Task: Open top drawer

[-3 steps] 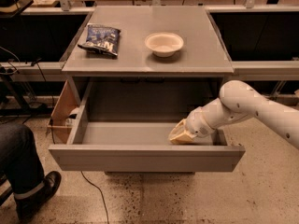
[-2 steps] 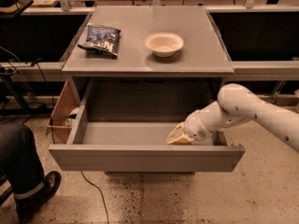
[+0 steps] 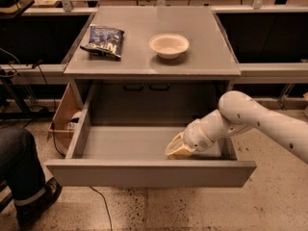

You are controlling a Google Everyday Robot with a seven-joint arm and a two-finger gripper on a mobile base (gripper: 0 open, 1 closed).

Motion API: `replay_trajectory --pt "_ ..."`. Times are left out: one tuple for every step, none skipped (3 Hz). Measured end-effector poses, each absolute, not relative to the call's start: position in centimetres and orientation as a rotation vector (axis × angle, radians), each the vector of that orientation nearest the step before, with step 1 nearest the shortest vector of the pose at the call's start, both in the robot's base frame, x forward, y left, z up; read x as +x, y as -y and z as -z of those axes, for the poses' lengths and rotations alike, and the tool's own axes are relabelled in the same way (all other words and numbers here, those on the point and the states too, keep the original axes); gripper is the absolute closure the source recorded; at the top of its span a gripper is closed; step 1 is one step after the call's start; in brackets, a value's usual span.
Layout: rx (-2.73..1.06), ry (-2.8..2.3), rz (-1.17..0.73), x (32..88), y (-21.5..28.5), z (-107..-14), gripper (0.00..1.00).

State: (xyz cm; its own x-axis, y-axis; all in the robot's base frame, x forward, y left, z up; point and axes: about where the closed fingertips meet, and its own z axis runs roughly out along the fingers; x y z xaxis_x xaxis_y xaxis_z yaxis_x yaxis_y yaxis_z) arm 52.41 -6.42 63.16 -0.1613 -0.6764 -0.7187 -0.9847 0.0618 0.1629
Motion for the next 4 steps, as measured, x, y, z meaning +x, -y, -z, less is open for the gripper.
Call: replay_trajectory --pt "-1.671 -1.854 -0.977 49.6 5.1 -63.3 1.0" --pt "-1.68 -1.844 -1.045 47.1 4.6 -63.4 1.0" --pt "-1.68 -1.844 -1.045 47.2 4.6 -63.4 1.0" --pt "-1.661 -1.795 -1.135 44.9 3.7 -63.8 1.0"
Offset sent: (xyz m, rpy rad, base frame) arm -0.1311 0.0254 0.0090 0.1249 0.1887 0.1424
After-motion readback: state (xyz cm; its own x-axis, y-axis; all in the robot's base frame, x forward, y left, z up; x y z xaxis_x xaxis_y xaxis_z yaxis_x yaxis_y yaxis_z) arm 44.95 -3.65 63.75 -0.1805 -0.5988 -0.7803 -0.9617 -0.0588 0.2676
